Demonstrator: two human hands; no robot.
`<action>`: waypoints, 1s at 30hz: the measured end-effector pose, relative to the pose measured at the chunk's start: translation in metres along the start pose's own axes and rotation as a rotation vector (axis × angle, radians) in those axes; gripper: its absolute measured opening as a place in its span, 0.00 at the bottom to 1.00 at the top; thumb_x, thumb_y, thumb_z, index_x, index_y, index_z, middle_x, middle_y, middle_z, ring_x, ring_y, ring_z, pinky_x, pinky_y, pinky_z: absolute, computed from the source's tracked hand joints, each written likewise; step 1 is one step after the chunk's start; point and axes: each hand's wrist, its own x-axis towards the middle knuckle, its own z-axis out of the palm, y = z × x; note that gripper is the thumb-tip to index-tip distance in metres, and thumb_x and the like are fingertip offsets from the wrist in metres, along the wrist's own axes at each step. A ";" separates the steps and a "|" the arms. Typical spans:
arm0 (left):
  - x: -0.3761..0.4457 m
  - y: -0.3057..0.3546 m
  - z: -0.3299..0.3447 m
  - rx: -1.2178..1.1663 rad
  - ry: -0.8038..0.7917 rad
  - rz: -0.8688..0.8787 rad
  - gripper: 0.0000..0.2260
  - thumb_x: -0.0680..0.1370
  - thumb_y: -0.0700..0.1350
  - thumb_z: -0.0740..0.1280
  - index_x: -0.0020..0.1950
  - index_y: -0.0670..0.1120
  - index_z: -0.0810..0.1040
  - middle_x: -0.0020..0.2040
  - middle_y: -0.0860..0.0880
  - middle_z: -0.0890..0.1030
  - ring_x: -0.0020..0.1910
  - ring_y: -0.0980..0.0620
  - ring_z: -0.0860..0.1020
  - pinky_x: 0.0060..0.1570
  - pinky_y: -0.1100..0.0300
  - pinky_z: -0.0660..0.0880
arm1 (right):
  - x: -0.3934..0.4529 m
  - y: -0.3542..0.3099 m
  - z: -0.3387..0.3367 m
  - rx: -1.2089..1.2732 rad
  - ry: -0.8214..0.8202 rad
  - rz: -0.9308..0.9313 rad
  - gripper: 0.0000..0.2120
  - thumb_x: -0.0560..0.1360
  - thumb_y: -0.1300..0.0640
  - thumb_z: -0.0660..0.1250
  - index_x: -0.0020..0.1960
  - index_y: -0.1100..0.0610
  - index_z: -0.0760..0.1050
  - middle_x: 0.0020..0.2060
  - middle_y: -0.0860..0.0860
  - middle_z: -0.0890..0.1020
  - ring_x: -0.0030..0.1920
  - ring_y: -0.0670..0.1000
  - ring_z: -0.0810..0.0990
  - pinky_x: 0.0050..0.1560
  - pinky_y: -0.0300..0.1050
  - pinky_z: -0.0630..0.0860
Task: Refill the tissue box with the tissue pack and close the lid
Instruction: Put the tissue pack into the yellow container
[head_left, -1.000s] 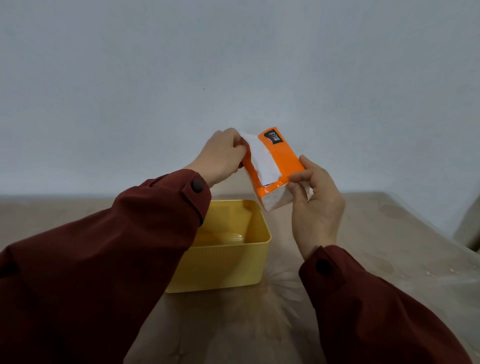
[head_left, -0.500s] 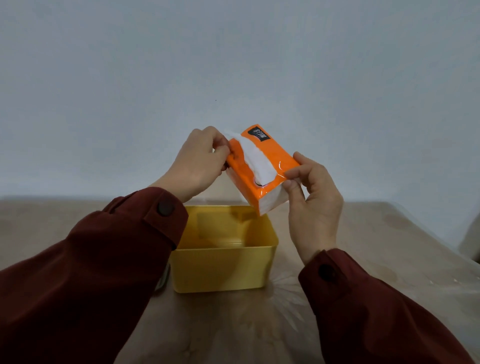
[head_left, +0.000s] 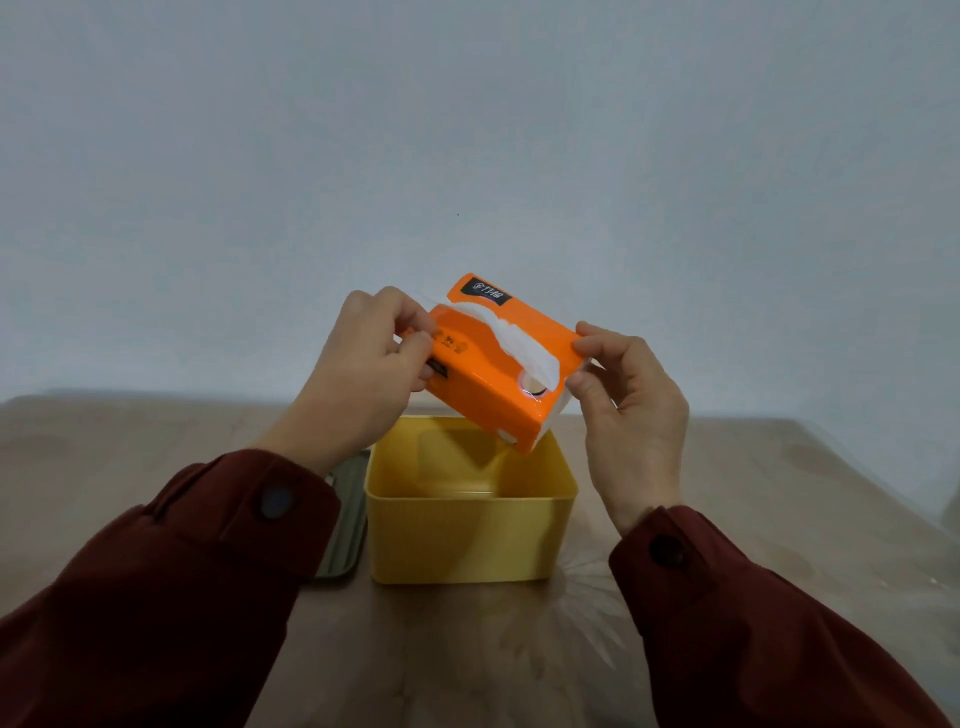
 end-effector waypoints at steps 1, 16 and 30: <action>-0.003 0.000 -0.001 -0.003 0.008 -0.002 0.04 0.78 0.38 0.57 0.49 0.43 0.71 0.56 0.35 0.73 0.39 0.50 0.79 0.39 0.62 0.77 | 0.000 0.000 0.000 0.026 -0.012 0.009 0.19 0.72 0.69 0.65 0.44 0.44 0.74 0.53 0.43 0.79 0.51 0.39 0.78 0.48 0.32 0.75; -0.044 -0.026 0.005 -0.260 0.058 -0.193 0.13 0.75 0.32 0.63 0.44 0.51 0.71 0.40 0.44 0.78 0.33 0.53 0.81 0.37 0.58 0.82 | 0.000 0.014 0.001 0.044 -0.127 0.197 0.15 0.74 0.65 0.66 0.56 0.50 0.74 0.54 0.44 0.79 0.54 0.35 0.76 0.53 0.34 0.75; -0.060 -0.041 0.010 -0.203 0.187 -0.170 0.12 0.71 0.36 0.70 0.40 0.55 0.76 0.36 0.51 0.82 0.30 0.62 0.80 0.30 0.73 0.74 | -0.005 0.025 0.007 -0.051 -0.152 0.189 0.18 0.74 0.64 0.64 0.43 0.39 0.77 0.48 0.48 0.77 0.51 0.44 0.77 0.52 0.45 0.76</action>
